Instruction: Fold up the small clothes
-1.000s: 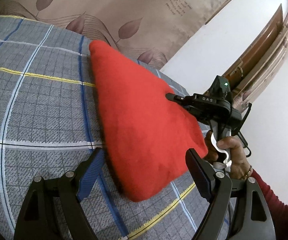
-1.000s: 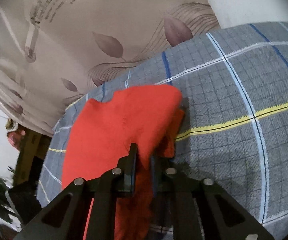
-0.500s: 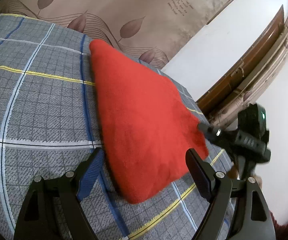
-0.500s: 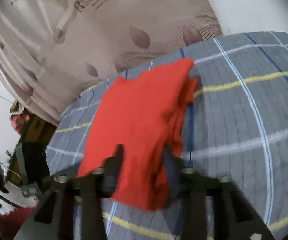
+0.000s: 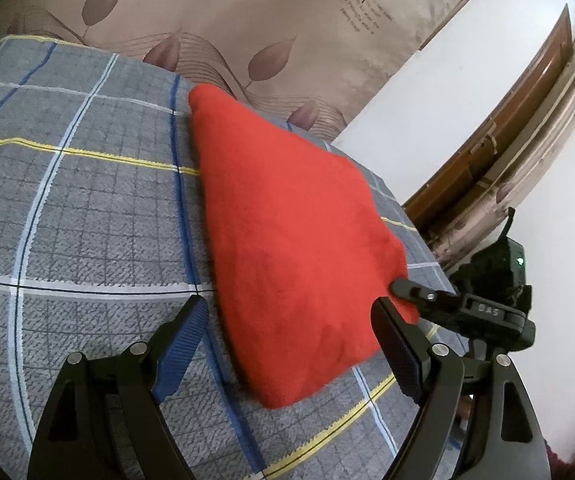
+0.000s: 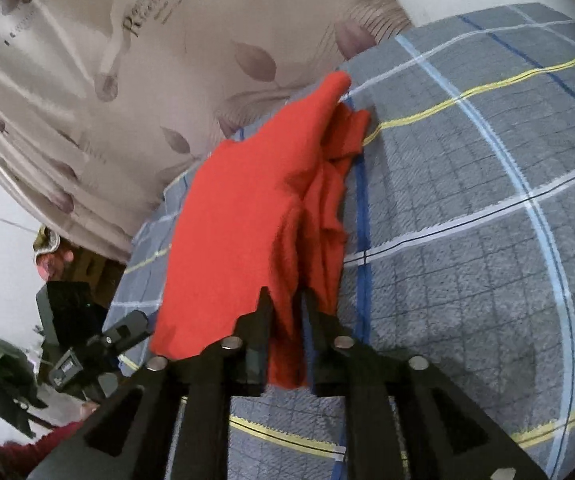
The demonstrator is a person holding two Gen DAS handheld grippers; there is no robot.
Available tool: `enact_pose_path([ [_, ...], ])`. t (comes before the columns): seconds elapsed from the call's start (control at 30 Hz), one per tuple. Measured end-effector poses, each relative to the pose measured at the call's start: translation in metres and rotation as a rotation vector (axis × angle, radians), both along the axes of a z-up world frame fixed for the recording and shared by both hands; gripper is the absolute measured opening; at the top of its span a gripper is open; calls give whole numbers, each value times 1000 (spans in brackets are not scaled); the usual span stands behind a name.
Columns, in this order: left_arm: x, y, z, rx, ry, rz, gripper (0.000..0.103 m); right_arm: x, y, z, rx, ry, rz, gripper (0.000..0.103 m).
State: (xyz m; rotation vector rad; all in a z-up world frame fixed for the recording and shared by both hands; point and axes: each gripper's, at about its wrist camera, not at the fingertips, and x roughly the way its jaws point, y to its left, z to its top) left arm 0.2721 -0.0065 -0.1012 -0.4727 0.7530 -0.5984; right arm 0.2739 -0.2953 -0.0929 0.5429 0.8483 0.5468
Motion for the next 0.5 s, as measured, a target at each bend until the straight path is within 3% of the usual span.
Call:
enact_pose_path([
  [0.07, -1, 0, 1, 18, -3, 14, 84, -3, 3, 2, -31, -7, -37, 57],
  [0.13, -3, -2, 2, 49, -8, 32, 84, -4, 5, 4, -36, -16, -50, 73],
  [0.37, -9, -7, 6, 139, -25, 86, 84, -5, 5, 5, -80, -17, -104, 74],
  [0.5, -10, -8, 7, 175, -27, 103, 84, -5, 3, 4, -72, -18, -115, 81],
])
